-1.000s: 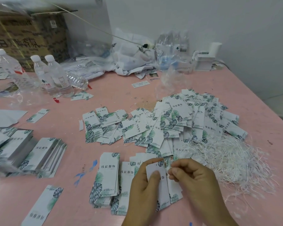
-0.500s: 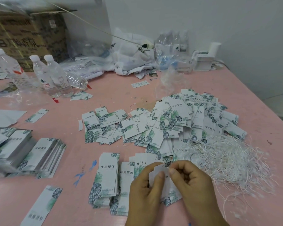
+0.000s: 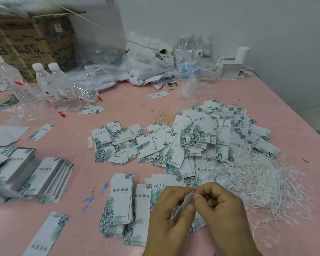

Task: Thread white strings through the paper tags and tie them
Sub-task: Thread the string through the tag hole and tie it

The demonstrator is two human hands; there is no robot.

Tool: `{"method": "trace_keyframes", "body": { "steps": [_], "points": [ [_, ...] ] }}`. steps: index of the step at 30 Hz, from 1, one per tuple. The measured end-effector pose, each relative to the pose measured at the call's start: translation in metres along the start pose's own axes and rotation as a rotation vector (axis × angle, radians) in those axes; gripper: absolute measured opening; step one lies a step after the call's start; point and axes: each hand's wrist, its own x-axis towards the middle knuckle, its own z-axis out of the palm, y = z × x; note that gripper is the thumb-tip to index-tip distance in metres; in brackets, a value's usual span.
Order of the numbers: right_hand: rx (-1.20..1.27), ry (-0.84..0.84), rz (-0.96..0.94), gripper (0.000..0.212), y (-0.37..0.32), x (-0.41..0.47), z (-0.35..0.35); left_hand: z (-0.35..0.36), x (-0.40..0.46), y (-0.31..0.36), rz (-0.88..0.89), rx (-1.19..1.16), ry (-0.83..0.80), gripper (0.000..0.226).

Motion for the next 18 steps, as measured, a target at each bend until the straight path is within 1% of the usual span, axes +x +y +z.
{"method": "trace_keyframes", "body": {
  "steps": [4,7,9,12,14,18],
  "points": [
    [0.051,-0.024,0.025,0.032,-0.001,0.001,-0.003,-0.004,0.0,0.0,-0.035,-0.044,-0.071,0.042],
    [0.084,-0.079,0.069,0.03,0.0,0.003,-0.007,-0.007,0.003,-0.001,-0.193,-0.268,-0.092,0.041],
    [0.092,-0.129,0.093,0.027,-0.001,0.004,-0.009,-0.009,0.005,-0.003,-0.281,-0.35,-0.115,0.04],
    [0.104,-0.189,0.126,0.025,-0.001,0.005,-0.012,-0.011,0.007,-0.007,-0.338,-0.383,-0.115,0.036],
    [0.105,-0.233,0.137,0.024,-0.002,0.006,-0.012,-0.011,0.009,-0.006,-0.339,-0.367,-0.109,0.03],
    [0.146,-0.287,0.197,0.005,-0.008,0.01,-0.014,-0.012,0.009,-0.005,-0.305,-0.32,-0.095,0.031]
  ]
}}
